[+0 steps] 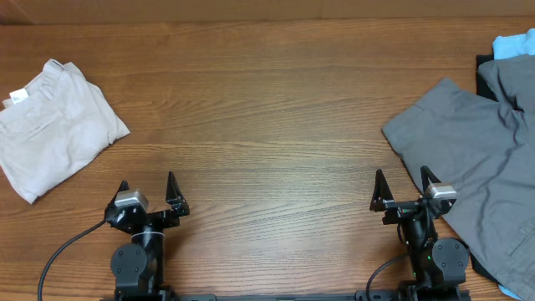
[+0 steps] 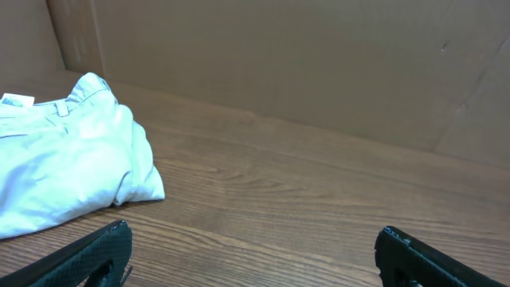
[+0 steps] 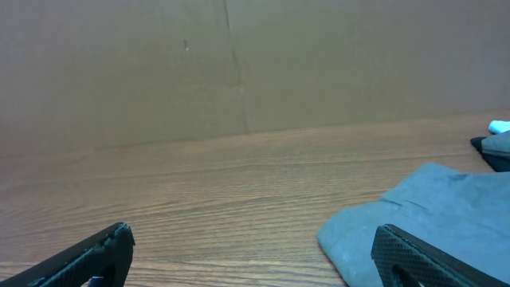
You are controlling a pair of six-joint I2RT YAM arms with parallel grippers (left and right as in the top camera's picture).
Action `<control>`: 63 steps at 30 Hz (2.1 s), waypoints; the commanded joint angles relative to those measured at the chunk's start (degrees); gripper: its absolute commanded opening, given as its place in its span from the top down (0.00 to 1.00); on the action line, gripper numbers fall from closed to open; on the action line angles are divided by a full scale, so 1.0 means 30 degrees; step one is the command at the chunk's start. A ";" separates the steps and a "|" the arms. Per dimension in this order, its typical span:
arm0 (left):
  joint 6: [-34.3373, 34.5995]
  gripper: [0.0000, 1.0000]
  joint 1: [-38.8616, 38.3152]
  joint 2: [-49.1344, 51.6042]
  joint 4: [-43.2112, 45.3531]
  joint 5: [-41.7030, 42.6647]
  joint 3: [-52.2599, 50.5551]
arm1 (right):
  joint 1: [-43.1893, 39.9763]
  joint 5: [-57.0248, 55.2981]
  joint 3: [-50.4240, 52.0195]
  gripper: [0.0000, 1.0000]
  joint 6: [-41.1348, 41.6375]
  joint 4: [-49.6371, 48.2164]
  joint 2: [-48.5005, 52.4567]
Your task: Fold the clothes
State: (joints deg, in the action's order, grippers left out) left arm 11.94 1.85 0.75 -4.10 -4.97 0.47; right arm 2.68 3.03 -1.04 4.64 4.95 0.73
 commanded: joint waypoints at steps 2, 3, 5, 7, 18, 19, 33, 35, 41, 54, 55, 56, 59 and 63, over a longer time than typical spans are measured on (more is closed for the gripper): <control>-0.0197 0.00 -0.0109 -0.0146 0.0022 0.0029 -0.0058 | 0.0080 0.0073 0.0182 0.00 -0.0066 -0.0131 -0.0168; -0.0197 0.00 -0.0109 -0.0146 0.0022 0.0029 -0.0058 | 0.0080 0.0073 0.0189 0.00 -0.0066 -0.0131 -0.0168; -0.0197 0.00 -0.0109 -0.0146 0.0022 0.0029 -0.0058 | 0.0080 0.0073 0.0189 0.00 -0.0066 -0.0131 -0.0168; -0.0182 0.00 -0.0109 -0.0146 0.0029 0.0051 -0.0058 | 0.0080 0.0080 0.0182 0.00 -0.0066 -0.0131 -0.0168; 0.0175 0.00 -0.0109 -0.0146 0.0175 0.0189 -0.0058 | 0.0080 0.0087 0.0182 0.00 0.0022 -0.0299 -0.0168; 0.0437 0.00 -0.0109 -0.0146 0.0291 0.0219 -0.0058 | 0.0080 0.0095 0.0182 0.00 0.0022 -0.0350 -0.0168; 0.1086 0.00 -0.0109 0.1333 -0.5836 0.2528 0.5603 | 0.0066 0.0175 -0.4568 0.00 0.2040 0.1508 0.4619; 0.0852 0.00 -0.0109 0.2535 -0.6885 0.2528 0.6834 | 0.0066 0.0168 -0.6142 0.00 0.2025 0.2448 0.6630; 0.0437 0.00 -0.0109 0.7533 -0.9515 0.2521 1.0659 | 0.0066 0.0175 -1.1621 0.00 0.2025 0.5887 1.3886; 0.0459 0.00 -0.0109 1.7690 -1.4032 0.4189 1.6371 | -0.0707 -0.2958 -1.9875 0.00 -0.0211 1.0433 2.7299; 0.0466 0.00 -0.0109 1.8134 -1.4032 0.4167 1.6371 | -0.0852 -0.4051 -1.9875 0.00 -0.0211 1.0287 2.7868; 0.0466 0.00 -0.0109 1.8425 -1.4047 0.4175 1.6371 | -0.1042 -0.4860 -1.9875 0.00 -0.0226 1.0207 2.8443; 0.0532 0.00 -0.0109 1.9365 -1.4054 0.4175 1.6371 | -0.1749 -0.5282 -1.9875 0.00 -0.0714 1.0098 3.0279; 0.0612 0.00 -0.0117 1.9970 -1.3886 0.4167 1.6371 | -0.2135 -0.5282 -1.9875 0.00 -0.0940 0.9836 3.2152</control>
State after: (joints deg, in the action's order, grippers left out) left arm 14.41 1.85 59.59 -46.28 6.48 48.16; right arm -3.36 -10.57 -59.35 3.31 35.29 94.87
